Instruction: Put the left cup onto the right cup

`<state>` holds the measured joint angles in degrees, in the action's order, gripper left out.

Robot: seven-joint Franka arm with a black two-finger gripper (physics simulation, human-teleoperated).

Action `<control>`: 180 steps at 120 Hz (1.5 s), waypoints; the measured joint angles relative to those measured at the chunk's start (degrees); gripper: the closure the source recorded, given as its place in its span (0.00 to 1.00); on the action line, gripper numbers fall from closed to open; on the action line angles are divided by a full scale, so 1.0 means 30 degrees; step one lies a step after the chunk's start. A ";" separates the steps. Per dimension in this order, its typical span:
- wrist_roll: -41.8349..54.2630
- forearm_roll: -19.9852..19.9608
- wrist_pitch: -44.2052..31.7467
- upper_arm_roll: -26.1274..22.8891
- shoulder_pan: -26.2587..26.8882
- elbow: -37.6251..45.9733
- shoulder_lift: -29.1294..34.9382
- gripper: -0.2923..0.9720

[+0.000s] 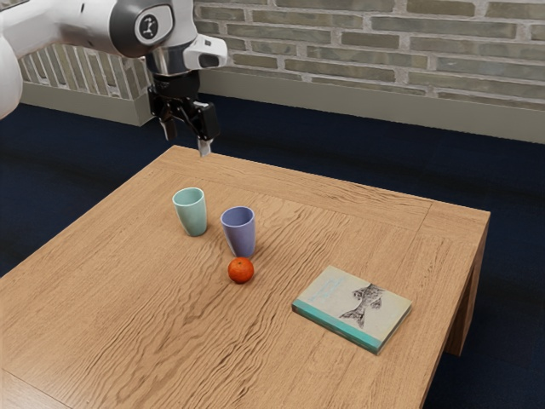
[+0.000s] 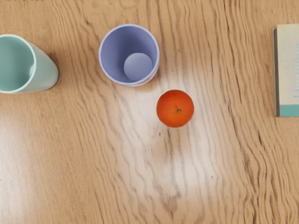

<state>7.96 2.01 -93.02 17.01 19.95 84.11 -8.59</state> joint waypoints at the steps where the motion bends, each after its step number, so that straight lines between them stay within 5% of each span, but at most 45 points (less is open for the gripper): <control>1: 0.0001 0.0000 -0.0014 -0.0002 0.0001 0.0006 -0.0004 0.23; 48: 0.0135 -0.0289 -0.0867 0.0206 -0.0962 -0.0116 -0.1451 0.23; 75: 0.0233 -0.1902 -0.1335 0.0262 -0.2558 -0.0805 -0.3769 0.23; 121: 0.1005 -0.3266 -0.2579 0.0236 -0.4522 -0.2711 -0.7368 0.37; 180: 0.2300 -0.3537 -0.3545 -0.0959 -0.6328 -0.5927 -1.1030 0.43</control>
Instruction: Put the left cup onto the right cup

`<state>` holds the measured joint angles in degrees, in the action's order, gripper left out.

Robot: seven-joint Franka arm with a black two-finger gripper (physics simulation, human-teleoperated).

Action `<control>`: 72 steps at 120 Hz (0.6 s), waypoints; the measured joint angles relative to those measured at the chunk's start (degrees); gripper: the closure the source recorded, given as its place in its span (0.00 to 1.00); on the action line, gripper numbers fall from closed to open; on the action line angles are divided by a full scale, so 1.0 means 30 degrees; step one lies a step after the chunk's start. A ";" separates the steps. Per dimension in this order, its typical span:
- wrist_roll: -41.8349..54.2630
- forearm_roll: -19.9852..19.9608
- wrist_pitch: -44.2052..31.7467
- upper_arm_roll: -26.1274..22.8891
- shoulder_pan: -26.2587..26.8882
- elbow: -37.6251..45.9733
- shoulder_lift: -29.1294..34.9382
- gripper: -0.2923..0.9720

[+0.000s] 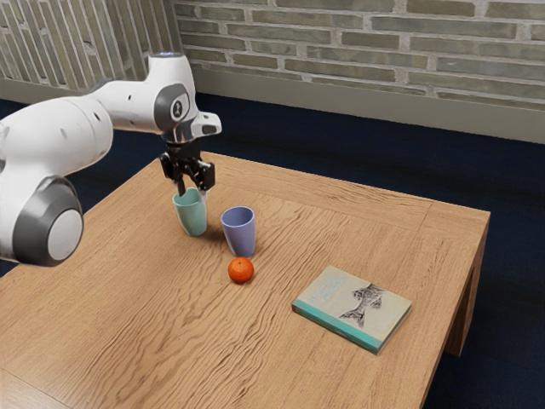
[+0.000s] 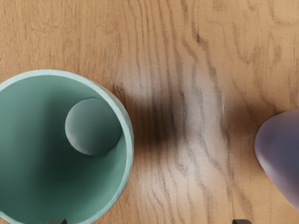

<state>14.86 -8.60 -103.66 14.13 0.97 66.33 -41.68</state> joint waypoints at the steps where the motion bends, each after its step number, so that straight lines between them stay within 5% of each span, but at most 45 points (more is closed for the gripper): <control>1: 0.0020 0.0000 -0.0005 -0.0037 -0.0042 -0.0069 -0.0061 0.43; 72: 0.1183 0.0179 -0.0365 -0.0841 -0.1046 -0.1935 -0.2055 0.45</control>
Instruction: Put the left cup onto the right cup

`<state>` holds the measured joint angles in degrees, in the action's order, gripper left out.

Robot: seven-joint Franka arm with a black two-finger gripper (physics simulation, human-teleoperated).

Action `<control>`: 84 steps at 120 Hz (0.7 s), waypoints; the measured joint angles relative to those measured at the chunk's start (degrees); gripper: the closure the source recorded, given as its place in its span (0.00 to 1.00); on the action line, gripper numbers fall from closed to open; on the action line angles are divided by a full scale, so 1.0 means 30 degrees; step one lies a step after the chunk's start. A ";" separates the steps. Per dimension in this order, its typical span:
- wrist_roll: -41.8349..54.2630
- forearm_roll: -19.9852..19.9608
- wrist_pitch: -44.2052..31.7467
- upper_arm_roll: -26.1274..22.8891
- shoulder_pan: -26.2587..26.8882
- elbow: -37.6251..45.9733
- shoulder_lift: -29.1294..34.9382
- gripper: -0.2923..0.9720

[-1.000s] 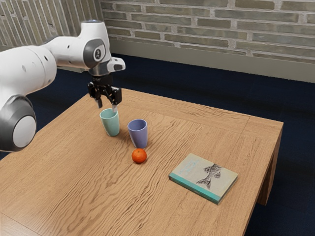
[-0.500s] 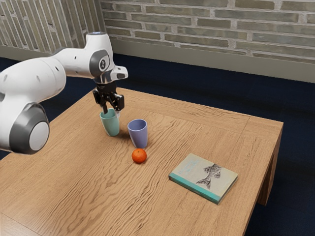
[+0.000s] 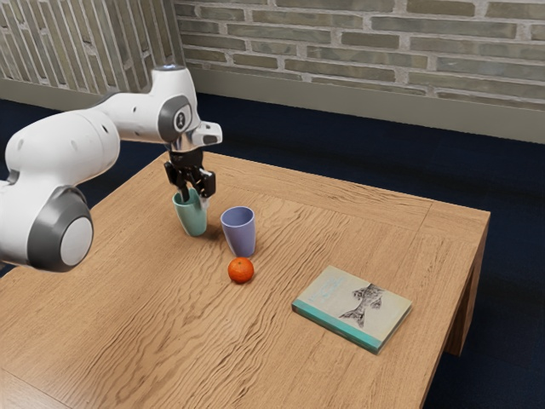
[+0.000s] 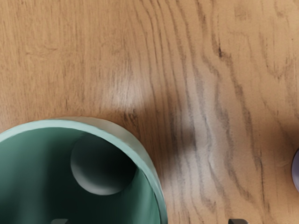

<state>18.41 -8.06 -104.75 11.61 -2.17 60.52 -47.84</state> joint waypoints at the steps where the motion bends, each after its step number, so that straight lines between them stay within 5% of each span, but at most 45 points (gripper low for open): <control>1: 0.0011 0.0001 -0.0001 -0.0009 -0.0002 -0.0001 -0.0011 0.45; 51: 0.0290 -0.0013 0.0000 -0.0034 -0.0010 -0.0010 -0.0073 0.75; 84: 0.0329 -0.0064 -0.0006 -0.0009 -0.0010 0.0015 -0.0067 0.83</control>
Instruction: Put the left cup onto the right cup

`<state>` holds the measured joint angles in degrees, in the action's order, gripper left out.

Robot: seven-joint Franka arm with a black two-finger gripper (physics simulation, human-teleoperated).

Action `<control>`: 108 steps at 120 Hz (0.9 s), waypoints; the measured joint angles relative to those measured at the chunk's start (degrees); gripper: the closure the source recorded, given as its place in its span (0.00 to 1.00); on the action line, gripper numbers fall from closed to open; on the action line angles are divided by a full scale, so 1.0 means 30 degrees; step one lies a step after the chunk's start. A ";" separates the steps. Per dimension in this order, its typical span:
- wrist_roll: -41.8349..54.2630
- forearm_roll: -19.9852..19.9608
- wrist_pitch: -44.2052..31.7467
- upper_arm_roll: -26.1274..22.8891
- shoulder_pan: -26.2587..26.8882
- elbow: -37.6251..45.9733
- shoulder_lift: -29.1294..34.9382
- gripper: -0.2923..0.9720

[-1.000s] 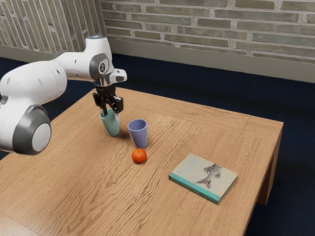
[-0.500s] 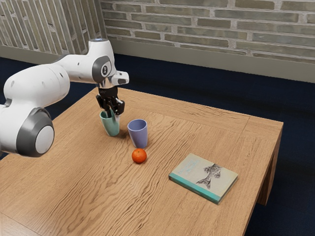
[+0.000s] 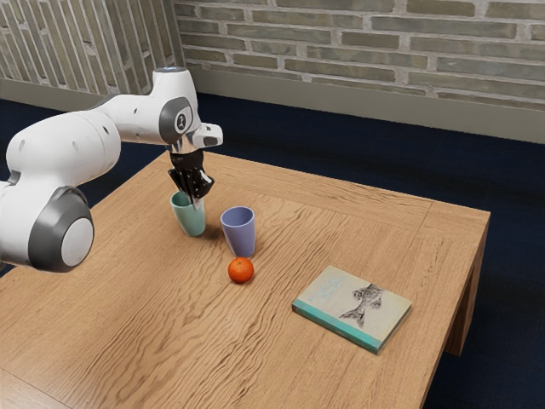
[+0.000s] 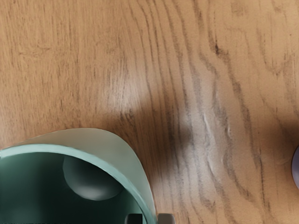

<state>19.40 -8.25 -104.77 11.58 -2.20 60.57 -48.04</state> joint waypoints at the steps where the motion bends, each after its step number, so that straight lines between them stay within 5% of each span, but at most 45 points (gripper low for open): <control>1: -0.0001 -0.0001 -0.0001 0.0001 0.0000 0.0001 -0.0001 0.83; 35: -0.0126 0.0092 0.0048 0.0389 0.0374 0.0151 0.0655 0.85; 108: -0.0407 0.0530 0.1190 0.3112 0.5039 0.1368 0.4014 0.85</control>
<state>18.17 -6.66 -101.20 20.92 12.92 64.67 -36.00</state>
